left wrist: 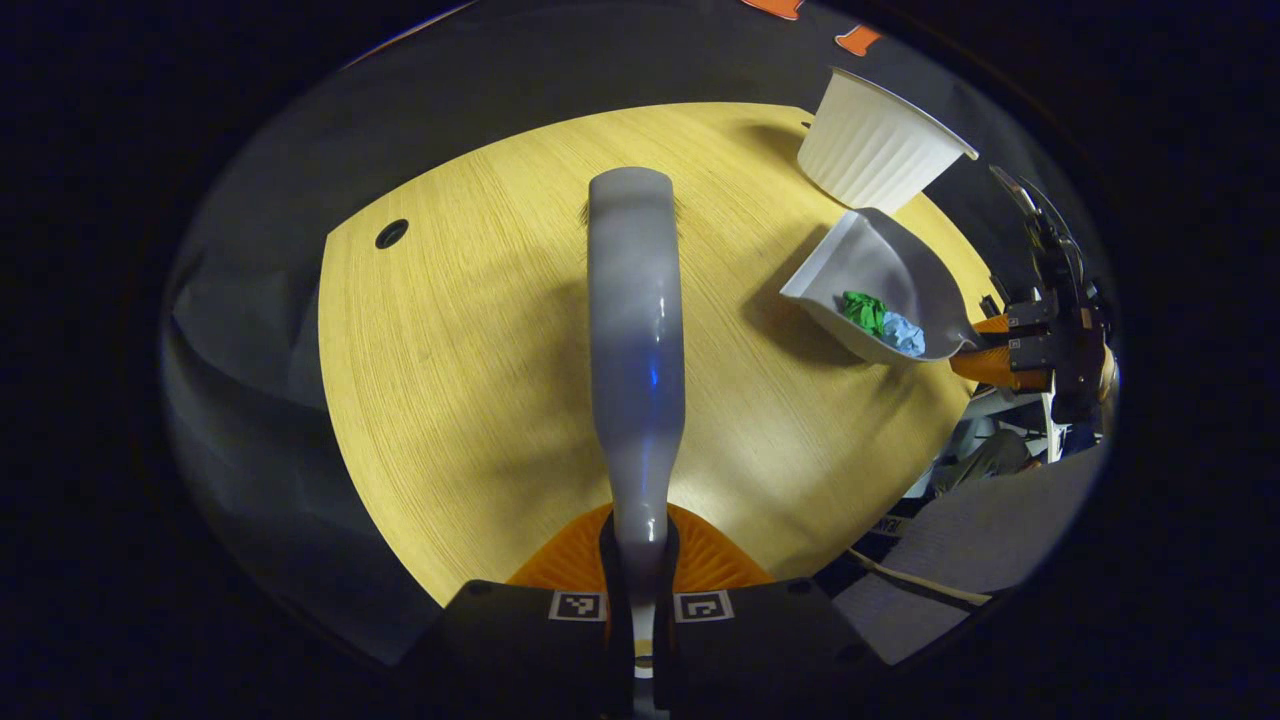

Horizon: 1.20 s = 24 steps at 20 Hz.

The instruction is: Pick up the small broom and dustpan from the desktop, sweep the trash into the dustpan with the broom, and then empty the trash into the garbage bin.

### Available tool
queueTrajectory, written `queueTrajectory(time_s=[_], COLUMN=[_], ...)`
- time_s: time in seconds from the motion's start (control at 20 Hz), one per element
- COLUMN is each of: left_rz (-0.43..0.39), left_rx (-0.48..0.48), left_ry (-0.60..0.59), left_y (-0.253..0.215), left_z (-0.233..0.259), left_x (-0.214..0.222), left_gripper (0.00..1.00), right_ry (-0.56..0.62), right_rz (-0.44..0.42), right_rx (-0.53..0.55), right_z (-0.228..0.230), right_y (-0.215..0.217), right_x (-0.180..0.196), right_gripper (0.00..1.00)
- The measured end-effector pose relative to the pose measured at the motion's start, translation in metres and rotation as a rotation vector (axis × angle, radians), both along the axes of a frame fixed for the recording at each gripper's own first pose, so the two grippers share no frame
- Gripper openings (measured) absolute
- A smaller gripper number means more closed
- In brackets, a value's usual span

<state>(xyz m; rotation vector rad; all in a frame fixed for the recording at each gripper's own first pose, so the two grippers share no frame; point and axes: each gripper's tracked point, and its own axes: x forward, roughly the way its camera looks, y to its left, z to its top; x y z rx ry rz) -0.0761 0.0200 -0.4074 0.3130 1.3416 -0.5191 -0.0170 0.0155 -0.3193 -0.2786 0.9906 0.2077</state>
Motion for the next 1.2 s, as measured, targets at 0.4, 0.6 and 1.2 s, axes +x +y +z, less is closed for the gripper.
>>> queueTrajectory(time_s=[0.4,0.6,1.2], left_rz=[0.019,0.028,-0.020], left_rx=[-0.039,-0.046,-0.018], left_ry=[-0.005,-0.004,-0.016], left_y=[0.068,0.100,0.066], left_z=[-0.046,-0.025,-0.011], left_x=[-0.023,-0.014,-0.006], left_gripper=[0.10,0.11,0.11], right_ry=[-0.119,-0.133,-0.240], right_rz=[0.062,0.075,-0.146], right_rx=[0.048,0.119,-0.027], right_z=[-0.007,-0.013,-0.020], right_y=[-0.002,-0.003,0.002], right_x=[0.007,0.009,0.003], right_gripper=[0.18,0.17,0.18])
